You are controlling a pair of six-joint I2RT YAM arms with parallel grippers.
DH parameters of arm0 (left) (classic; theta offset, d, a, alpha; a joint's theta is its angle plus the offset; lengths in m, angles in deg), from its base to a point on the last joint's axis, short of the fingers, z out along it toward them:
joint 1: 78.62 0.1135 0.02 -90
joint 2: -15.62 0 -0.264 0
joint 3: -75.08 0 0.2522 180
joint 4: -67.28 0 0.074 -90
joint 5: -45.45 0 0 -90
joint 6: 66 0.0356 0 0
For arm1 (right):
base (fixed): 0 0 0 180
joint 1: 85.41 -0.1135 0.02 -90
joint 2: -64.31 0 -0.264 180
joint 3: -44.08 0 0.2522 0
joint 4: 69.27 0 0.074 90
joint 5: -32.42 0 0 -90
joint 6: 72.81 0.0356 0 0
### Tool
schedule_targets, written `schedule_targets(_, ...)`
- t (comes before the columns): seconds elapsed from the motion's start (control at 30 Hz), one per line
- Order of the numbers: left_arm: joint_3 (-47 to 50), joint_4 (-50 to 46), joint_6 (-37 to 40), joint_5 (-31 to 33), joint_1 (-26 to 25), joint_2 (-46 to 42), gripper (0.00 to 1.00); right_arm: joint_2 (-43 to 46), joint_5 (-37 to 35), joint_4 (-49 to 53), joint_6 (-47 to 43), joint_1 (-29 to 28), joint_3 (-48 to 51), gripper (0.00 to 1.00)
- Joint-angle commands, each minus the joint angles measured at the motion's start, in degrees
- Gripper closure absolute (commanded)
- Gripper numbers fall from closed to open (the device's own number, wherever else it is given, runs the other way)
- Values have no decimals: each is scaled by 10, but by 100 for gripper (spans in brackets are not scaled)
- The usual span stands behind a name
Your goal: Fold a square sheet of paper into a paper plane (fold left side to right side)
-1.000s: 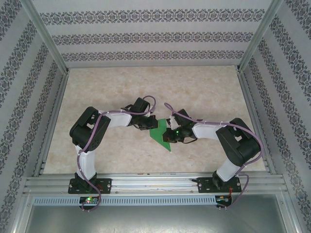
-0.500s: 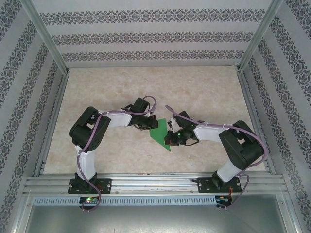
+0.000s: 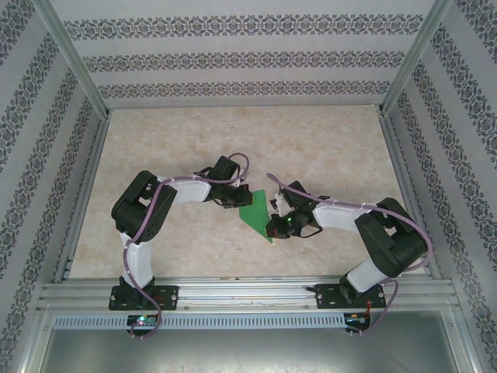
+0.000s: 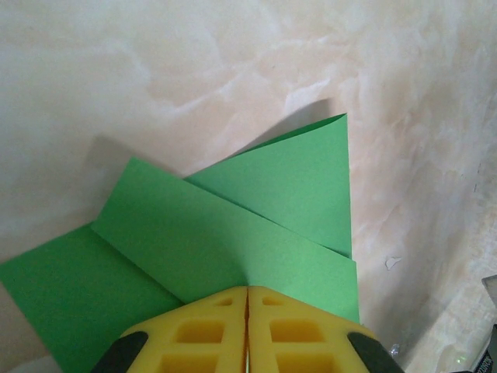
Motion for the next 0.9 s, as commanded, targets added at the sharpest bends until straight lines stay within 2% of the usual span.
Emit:
schedule_targets(0.0,10,-60,-4,57,0,28,90,10,14,87,-15,-11,18,100)
schedule_targets(0.13,8,-39,-6,40,0,14,86,34,16,109,-26,-6,9,100)
schedule_targets(0.2,4,-24,-6,24,0,2,80,63,21,117,-33,7,2,100)
schedule_targets(0.23,1,-18,-7,15,0,-4,78,79,24,119,-37,15,0,97)
schedule_targets(0.3,-10,1,-8,-7,0,-21,72,119,37,119,-51,40,-3,88)
schedule_targets(0.37,-17,20,-8,-21,1,-39,66,151,42,114,-70,70,-7,73)
schedule_targets(0.5,-12,59,-8,-17,9,-93,61,177,46,48,-87,120,1,52)
schedule_targets(0.6,25,98,-9,13,19,-149,58,148,57,9,-101,126,-9,49)
schedule_targets(0.73,95,133,-2,79,29,-238,56,91,71,-57,-101,119,-20,49)
schedule_targets(0.87,175,172,-7,132,34,-318,49,38,65,-99,-103,112,-32,51)
